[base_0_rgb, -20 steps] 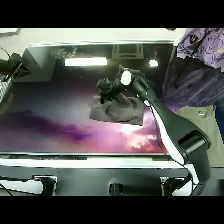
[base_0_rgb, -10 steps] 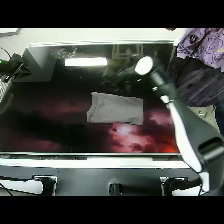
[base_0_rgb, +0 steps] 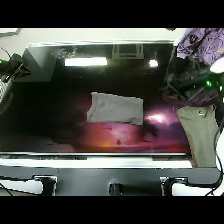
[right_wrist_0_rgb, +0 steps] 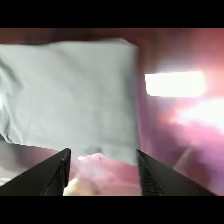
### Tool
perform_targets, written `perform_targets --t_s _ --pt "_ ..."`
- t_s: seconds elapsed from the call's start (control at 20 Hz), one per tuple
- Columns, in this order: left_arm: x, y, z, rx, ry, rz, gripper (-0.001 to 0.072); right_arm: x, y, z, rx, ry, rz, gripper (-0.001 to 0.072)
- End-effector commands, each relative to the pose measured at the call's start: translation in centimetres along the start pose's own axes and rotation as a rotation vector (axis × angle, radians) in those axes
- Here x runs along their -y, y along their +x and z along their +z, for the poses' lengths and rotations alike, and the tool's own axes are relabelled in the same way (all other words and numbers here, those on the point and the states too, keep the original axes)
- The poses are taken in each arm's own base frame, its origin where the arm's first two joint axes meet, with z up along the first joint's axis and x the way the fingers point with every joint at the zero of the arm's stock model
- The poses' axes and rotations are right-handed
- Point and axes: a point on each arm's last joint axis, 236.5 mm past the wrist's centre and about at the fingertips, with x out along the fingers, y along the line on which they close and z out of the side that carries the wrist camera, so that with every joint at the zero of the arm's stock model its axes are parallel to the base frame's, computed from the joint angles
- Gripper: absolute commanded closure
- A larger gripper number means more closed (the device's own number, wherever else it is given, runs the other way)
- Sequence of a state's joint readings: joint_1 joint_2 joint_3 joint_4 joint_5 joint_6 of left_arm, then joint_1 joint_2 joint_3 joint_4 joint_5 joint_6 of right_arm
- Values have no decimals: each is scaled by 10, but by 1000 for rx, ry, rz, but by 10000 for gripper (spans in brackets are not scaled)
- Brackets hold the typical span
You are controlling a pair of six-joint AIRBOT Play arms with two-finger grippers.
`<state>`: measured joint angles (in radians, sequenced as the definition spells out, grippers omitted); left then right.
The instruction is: Fold the clothes and pants, and hang the long-sleeved shirts on hangers.
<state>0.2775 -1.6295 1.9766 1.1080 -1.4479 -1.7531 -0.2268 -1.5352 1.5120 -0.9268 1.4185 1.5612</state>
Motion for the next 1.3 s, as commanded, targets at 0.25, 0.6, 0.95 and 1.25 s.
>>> perform_targets --t_s 0.25,0.6,0.95,1.25 --pt "0 0 6 24 2 -3 690 48 121 -47 -69 157 243 211" --pt "0 0 7 28 2 -4 690 26 178 -50 -51 141 226 235" --pt "0 2 8 30 0 -5 690 -31 143 -31 -25 38 311 679" --pt "0 2 8 29 0 -5 690 -36 34 67 260 65 77 680"
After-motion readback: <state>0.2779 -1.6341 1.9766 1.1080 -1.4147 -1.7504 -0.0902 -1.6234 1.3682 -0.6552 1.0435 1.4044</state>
